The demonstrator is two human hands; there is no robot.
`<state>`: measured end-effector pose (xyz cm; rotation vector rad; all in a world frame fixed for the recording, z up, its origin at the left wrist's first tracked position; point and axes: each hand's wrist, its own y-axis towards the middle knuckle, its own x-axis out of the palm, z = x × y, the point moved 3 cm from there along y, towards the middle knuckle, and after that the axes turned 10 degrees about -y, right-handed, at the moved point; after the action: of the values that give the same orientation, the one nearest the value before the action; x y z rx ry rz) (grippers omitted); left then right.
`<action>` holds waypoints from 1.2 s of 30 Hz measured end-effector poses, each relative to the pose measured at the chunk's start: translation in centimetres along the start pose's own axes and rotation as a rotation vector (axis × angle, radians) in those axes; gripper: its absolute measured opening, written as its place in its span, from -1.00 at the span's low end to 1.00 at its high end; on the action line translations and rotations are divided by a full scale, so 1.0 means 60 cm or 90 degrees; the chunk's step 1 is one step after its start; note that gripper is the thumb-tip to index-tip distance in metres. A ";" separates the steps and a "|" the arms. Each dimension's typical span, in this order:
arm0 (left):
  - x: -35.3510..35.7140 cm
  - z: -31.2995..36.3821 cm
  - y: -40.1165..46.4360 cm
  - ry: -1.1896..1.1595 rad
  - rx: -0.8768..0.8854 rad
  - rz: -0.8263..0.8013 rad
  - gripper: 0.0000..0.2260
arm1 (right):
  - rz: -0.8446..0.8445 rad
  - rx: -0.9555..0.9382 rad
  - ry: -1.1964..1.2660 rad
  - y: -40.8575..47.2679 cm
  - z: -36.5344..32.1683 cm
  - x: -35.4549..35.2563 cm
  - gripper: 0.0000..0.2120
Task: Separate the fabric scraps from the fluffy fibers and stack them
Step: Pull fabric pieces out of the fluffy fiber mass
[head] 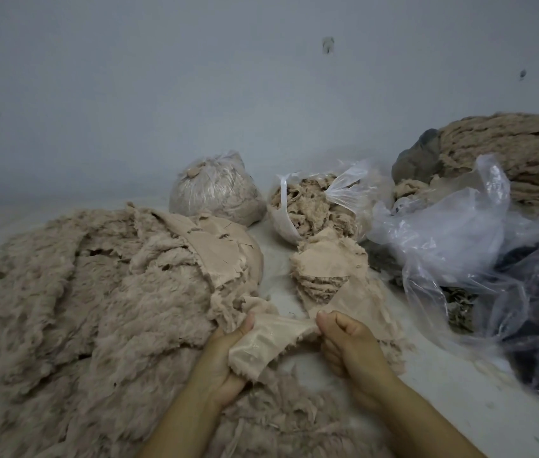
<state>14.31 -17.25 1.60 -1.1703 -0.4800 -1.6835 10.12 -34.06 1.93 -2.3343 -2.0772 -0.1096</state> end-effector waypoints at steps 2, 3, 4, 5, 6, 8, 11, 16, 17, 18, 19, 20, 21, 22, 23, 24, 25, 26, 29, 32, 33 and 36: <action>0.000 0.000 0.000 -0.020 0.012 0.011 -0.47 | -0.042 0.000 -0.015 -0.001 -0.002 0.003 -0.72; -0.001 0.002 -0.001 -0.041 0.021 0.019 -0.48 | -0.054 -0.003 -0.018 -0.001 -0.003 0.005 -0.72; -0.005 0.006 -0.001 -0.058 0.021 0.029 -0.51 | -0.055 -0.006 -0.016 -0.001 -0.004 0.004 -0.72; -0.007 0.009 -0.001 -0.093 -0.018 0.011 -0.55 | -0.050 -0.011 -0.012 0.000 -0.005 0.003 -0.72; -0.006 0.011 -0.006 -0.144 -0.090 -0.028 -0.62 | -0.040 -0.012 -0.009 0.001 -0.008 -0.002 -0.72; -0.002 0.021 -0.013 -0.229 -0.145 -0.105 -0.63 | -0.029 -0.010 -0.037 0.004 -0.010 -0.017 -0.71; -0.001 0.029 -0.013 -0.124 -0.088 -0.088 -0.55 | -0.112 0.016 -0.216 0.002 -0.009 -0.026 -0.65; 0.003 0.003 -0.008 0.180 -0.024 -0.086 -0.38 | -0.109 0.107 -0.200 0.003 -0.003 -0.001 -0.38; 0.006 0.000 -0.010 0.196 -0.037 -0.113 -0.29 | -0.118 0.126 -0.174 0.006 0.000 0.003 -0.38; 0.008 -0.003 -0.013 0.214 -0.038 -0.133 -0.27 | -0.149 0.142 -0.142 0.005 0.001 0.009 -0.43; 0.010 -0.005 -0.014 0.226 -0.030 -0.137 -0.30 | -0.182 0.143 -0.099 0.002 0.004 0.018 -0.53; 0.011 -0.006 -0.014 0.231 -0.012 -0.133 -0.36 | -0.201 0.133 -0.058 -0.002 0.005 0.025 -0.64; 0.013 -0.006 -0.013 0.224 0.017 -0.119 -0.41 | -0.199 0.113 -0.034 -0.004 0.007 0.028 -0.70; 0.011 -0.005 -0.008 0.203 0.057 -0.091 -0.47 | -0.182 0.090 -0.019 -0.004 0.008 0.028 -0.70; 0.006 -0.001 -0.003 0.170 0.095 -0.062 -0.56 | -0.159 0.062 -0.010 -0.004 0.008 0.027 -0.70; 0.004 0.004 0.000 0.136 0.125 -0.042 -0.63 | -0.136 0.035 -0.004 -0.003 0.007 0.026 -0.74; 0.000 0.008 0.003 0.107 0.135 -0.031 -0.68 | -0.117 0.014 0.003 -0.002 0.007 0.025 -0.77; -0.002 0.009 0.004 0.086 0.124 -0.033 -0.70 | -0.099 0.008 0.012 -0.001 0.008 0.024 -0.79; -0.007 -0.008 0.003 0.169 0.054 -0.057 -0.62 | -0.055 0.010 0.045 0.004 0.018 0.017 -0.81; -0.009 -0.030 0.004 0.288 0.070 -0.054 -0.72 | 0.013 0.011 0.053 0.008 0.022 0.013 -0.90; -0.010 -0.034 0.006 0.299 0.088 -0.041 -0.73 | 0.052 0.005 0.037 0.010 0.022 0.011 -0.91; -0.009 -0.033 0.010 0.322 0.162 -0.017 -0.68 | 0.128 -0.038 -0.033 0.011 0.017 0.010 -0.87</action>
<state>13.91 -18.75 0.10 -0.5284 -0.3752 -1.8006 10.88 -33.50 0.98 -2.5917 -1.8712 -0.1119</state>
